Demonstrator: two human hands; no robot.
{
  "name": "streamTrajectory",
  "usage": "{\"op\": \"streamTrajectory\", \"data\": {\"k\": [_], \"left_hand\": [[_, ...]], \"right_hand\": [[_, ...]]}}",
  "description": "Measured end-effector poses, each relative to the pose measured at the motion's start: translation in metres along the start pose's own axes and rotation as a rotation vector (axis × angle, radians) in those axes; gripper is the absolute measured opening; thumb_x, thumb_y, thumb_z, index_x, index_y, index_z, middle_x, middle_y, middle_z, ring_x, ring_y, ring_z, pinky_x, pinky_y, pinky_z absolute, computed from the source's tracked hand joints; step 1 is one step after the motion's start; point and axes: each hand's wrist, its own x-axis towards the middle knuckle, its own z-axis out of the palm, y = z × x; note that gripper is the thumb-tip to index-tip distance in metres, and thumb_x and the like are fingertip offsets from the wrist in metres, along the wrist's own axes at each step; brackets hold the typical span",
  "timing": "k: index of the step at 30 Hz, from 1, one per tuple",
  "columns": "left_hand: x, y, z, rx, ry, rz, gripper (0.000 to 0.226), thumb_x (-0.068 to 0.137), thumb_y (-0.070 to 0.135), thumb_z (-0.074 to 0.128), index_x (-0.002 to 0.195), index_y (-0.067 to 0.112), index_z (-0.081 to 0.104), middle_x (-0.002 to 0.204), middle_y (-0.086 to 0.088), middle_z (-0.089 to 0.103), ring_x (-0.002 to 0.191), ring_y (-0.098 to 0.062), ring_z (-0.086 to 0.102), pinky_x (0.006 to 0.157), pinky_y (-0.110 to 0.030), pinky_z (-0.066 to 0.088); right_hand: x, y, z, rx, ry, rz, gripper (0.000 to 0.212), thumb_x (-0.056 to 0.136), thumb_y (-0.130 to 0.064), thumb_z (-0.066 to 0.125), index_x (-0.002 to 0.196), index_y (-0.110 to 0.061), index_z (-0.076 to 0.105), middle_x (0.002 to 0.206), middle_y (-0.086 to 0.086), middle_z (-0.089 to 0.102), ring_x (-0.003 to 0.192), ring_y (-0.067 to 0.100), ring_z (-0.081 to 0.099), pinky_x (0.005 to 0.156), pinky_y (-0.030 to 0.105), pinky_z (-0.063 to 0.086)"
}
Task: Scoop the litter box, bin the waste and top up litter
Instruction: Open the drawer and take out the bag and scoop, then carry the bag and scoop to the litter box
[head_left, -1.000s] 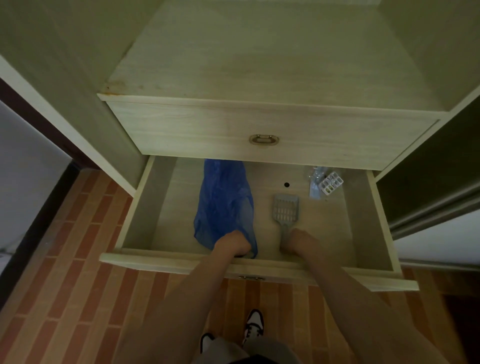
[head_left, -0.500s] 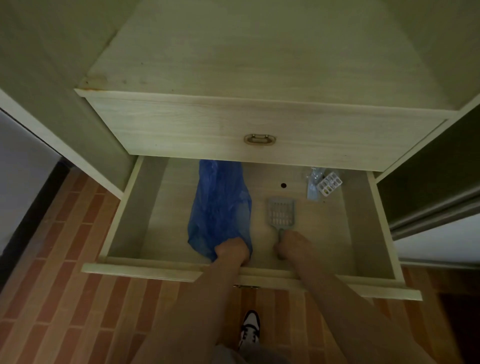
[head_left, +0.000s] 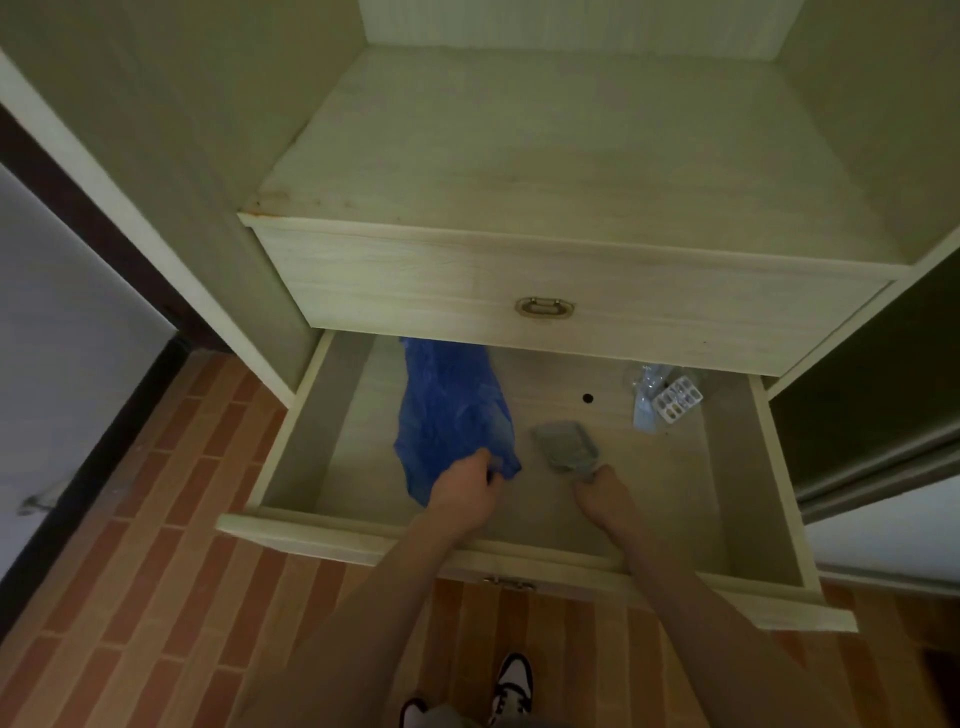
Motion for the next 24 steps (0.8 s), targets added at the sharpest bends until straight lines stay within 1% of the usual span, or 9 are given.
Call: {"op": "streamTrajectory", "data": {"k": [3, 5, 8, 10, 12, 16, 19, 21, 24], "left_hand": [[-0.016, -0.003, -0.025, -0.111, 0.196, 0.031, 0.019, 0.108, 0.029, 0.049, 0.092, 0.018, 0.053, 0.086, 0.001, 0.064, 0.074, -0.014, 0.062, 0.068, -0.034, 0.051], [-0.027, -0.009, -0.041, -0.177, 0.329, 0.071, 0.019, 0.108, 0.029, 0.050, 0.091, 0.020, 0.055, 0.082, 0.005, 0.062, 0.072, -0.009, 0.063, 0.067, -0.031, 0.054], [-0.043, -0.019, -0.067, -0.221, 0.488, 0.108, 0.021, 0.109, 0.029, 0.049, 0.090, 0.021, 0.055, 0.077, 0.008, 0.059, 0.067, -0.003, 0.060, 0.061, -0.013, 0.044], [-0.053, -0.026, -0.085, -0.233, 0.572, 0.144, 0.022, 0.110, 0.029, 0.048, 0.091, 0.021, 0.056, 0.073, 0.010, 0.058, 0.063, -0.001, 0.058, 0.057, -0.012, 0.041], [-0.063, -0.033, -0.103, -0.251, 0.643, 0.175, 0.021, 0.110, 0.030, 0.047, 0.093, 0.021, 0.056, 0.069, 0.010, 0.057, 0.059, -0.002, 0.057, 0.055, -0.023, 0.042], [-0.091, -0.049, -0.140, -0.287, 0.763, 0.186, 0.016, 0.108, 0.029, 0.050, 0.097, 0.020, 0.057, 0.062, 0.011, 0.053, 0.053, -0.005, 0.054, 0.051, -0.024, 0.033], [-0.111, -0.063, -0.168, -0.373, 0.852, 0.171, 0.015, 0.107, 0.028, 0.055, 0.093, 0.023, 0.057, 0.061, 0.008, 0.053, 0.054, -0.010, 0.055, 0.052, -0.031, 0.038], [-0.125, -0.072, -0.188, -0.460, 0.915, 0.150, 0.016, 0.106, 0.028, 0.058, 0.090, 0.023, 0.058, 0.065, 0.007, 0.057, 0.059, -0.011, 0.057, 0.057, -0.035, 0.044], [-0.152, -0.094, -0.221, -0.563, 1.020, 0.107, 0.021, 0.105, 0.025, 0.059, 0.083, 0.022, 0.058, 0.068, 0.008, 0.057, 0.062, -0.009, 0.055, 0.059, -0.027, 0.043]], "right_hand": [[-0.006, -0.005, -0.003, 0.051, 0.040, -0.057, 0.042, 0.104, -0.040, 0.048, 0.126, -0.004, 0.049, 0.115, 0.016, 0.062, 0.096, 0.029, 0.060, 0.075, 0.034, 0.044], [-0.011, -0.011, -0.003, 0.060, 0.080, -0.100, 0.043, 0.104, -0.047, 0.045, 0.110, -0.006, 0.055, 0.101, 0.013, 0.064, 0.084, 0.025, 0.060, 0.068, 0.034, 0.043], [-0.028, -0.021, -0.003, 0.098, 0.141, -0.175, 0.043, 0.104, -0.047, 0.046, 0.081, -0.011, 0.054, 0.073, 0.005, 0.057, 0.064, 0.019, 0.053, 0.056, 0.032, 0.037], [-0.043, -0.029, -0.001, 0.101, 0.160, -0.230, 0.044, 0.105, -0.044, 0.045, 0.073, -0.014, 0.048, 0.067, 0.003, 0.052, 0.062, 0.020, 0.050, 0.056, 0.033, 0.036], [-0.060, -0.041, 0.002, 0.100, 0.158, -0.262, 0.044, 0.106, -0.044, 0.042, 0.076, -0.012, 0.051, 0.070, 0.005, 0.054, 0.064, 0.022, 0.053, 0.058, 0.034, 0.039], [-0.100, -0.074, 0.008, 0.064, 0.184, -0.346, 0.044, 0.106, -0.046, 0.039, 0.087, -0.011, 0.058, 0.075, 0.007, 0.061, 0.065, 0.020, 0.058, 0.055, 0.031, 0.040], [-0.128, -0.104, 0.013, 0.062, 0.191, -0.419, 0.041, 0.106, -0.046, 0.039, 0.086, -0.014, 0.055, 0.072, 0.004, 0.058, 0.061, 0.016, 0.054, 0.053, 0.028, 0.037], [-0.146, -0.125, 0.018, 0.054, 0.197, -0.467, 0.039, 0.106, -0.046, 0.039, 0.089, -0.016, 0.055, 0.073, 0.002, 0.058, 0.061, 0.014, 0.054, 0.052, 0.027, 0.037], [-0.175, -0.165, 0.030, 0.055, 0.180, -0.562, 0.031, 0.106, -0.044, 0.042, 0.097, -0.018, 0.058, 0.081, 0.001, 0.061, 0.069, 0.011, 0.057, 0.054, 0.023, 0.038]]}}
